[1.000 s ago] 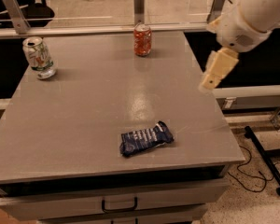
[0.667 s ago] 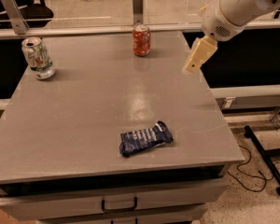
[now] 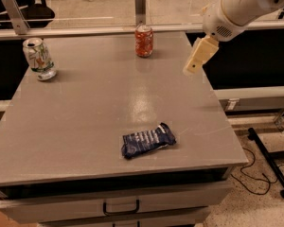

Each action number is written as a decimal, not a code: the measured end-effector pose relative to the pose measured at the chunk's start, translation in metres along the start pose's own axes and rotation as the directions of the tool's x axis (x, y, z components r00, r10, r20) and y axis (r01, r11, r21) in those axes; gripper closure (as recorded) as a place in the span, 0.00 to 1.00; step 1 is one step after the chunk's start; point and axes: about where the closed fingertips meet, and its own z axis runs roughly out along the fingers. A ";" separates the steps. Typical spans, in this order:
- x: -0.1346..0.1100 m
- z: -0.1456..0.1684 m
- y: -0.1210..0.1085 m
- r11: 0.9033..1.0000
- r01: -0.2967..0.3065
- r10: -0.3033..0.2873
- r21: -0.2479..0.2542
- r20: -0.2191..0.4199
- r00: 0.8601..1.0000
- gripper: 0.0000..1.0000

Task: Move coke can near rxbar blueberry

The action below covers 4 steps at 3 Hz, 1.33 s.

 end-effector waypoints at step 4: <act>-0.048 0.131 -0.048 0.955 -0.269 0.297 -0.127 0.348 0.889 0.00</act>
Offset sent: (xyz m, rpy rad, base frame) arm 0.1084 0.0064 -0.0726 0.4189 0.0400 -0.1469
